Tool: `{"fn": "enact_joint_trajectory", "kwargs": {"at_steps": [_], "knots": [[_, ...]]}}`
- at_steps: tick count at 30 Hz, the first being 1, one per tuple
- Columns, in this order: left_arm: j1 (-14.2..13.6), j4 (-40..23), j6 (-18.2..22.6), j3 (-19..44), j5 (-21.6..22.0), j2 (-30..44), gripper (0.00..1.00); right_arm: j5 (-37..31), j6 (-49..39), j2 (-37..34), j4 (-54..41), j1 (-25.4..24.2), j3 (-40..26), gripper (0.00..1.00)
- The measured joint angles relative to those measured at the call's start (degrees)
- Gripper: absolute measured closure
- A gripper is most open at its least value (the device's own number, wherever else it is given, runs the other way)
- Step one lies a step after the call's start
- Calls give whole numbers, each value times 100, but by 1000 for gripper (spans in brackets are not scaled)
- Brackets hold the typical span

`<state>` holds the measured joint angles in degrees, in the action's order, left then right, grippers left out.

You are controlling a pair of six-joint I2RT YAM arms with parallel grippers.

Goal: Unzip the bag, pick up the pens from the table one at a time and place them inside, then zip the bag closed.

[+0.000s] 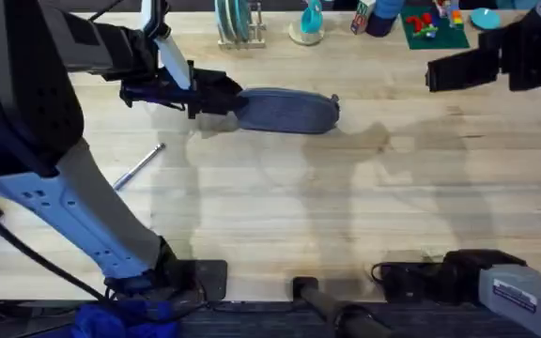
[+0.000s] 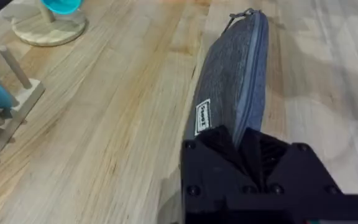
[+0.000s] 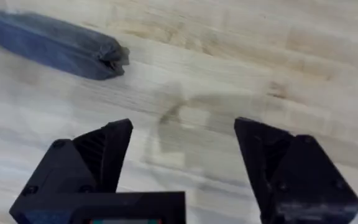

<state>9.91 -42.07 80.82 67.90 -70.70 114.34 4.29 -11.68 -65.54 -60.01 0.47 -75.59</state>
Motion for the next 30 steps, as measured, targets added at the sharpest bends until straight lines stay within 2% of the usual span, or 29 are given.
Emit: {"fn": "enact_joint_trajectory", "kwargs": {"at_steps": [12,17,21,30], "knots": [[-4,101,0,0,-2,0,960,19,-2102,0,0,0,0,4],[-4,101,0,0,-2,0,960,350,-3004,-43,12,0,-4,5],[-4,99,0,0,-2,0,960,752,-3653,-523,95,2,-22,6],[-4,99,0,0,0,0,960,1009,-4286,-1311,472,2,-22,5]]}}
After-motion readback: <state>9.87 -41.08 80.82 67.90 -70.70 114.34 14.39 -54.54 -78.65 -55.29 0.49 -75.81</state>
